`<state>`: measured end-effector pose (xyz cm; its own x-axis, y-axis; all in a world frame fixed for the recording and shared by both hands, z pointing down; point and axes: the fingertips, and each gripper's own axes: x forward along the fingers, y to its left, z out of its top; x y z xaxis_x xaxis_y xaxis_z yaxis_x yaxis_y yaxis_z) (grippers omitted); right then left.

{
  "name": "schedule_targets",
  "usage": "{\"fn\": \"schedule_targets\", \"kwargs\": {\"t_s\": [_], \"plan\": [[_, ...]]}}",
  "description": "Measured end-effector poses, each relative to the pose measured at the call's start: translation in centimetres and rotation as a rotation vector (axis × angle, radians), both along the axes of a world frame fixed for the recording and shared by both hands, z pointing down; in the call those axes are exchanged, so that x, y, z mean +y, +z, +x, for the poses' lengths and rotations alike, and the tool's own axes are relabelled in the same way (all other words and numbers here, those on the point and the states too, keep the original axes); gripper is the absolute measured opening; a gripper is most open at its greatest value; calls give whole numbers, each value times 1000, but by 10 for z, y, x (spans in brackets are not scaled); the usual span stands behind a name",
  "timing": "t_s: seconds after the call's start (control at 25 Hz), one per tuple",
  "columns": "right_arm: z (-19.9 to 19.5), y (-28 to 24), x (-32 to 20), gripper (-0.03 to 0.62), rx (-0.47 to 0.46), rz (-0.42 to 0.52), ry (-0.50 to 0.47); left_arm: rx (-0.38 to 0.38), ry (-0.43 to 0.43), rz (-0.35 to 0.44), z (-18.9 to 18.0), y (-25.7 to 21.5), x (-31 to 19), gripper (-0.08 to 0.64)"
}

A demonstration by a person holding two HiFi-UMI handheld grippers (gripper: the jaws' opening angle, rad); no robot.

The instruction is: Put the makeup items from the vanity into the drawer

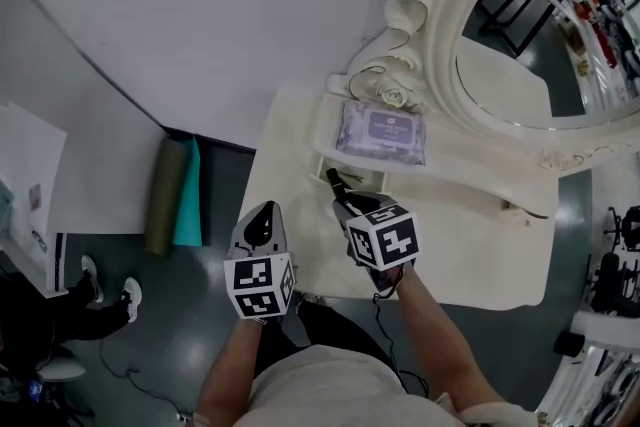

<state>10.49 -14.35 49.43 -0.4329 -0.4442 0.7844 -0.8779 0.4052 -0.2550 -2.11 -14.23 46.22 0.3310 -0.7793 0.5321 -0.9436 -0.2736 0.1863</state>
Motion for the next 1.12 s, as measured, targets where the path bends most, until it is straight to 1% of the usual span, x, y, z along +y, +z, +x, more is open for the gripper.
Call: {"fn": "schedule_targets", "kwargs": {"t_s": [0.12,0.28,0.4,0.44,0.88,1.12], "plan": [[5,0,-4,104,-7,6,13,-4,-3,-3,2,1,-2,3],[20,-3,-14,108,-5,45,80,-4,3,-6,6,3,-3,4],[26,-6,-16,174,-20,62,117,-1,7,-6,8,3,-3,5],[28,-7,-16,179,-18,65,125,-1,8,-7,9,3,-2,4],[30,-9,-13,187,-17,90,176,4,15,-6,4,1,0,4],[29,-15,-10,187,-9,119,206,4,24,1,-2,-1,3,5]]}}
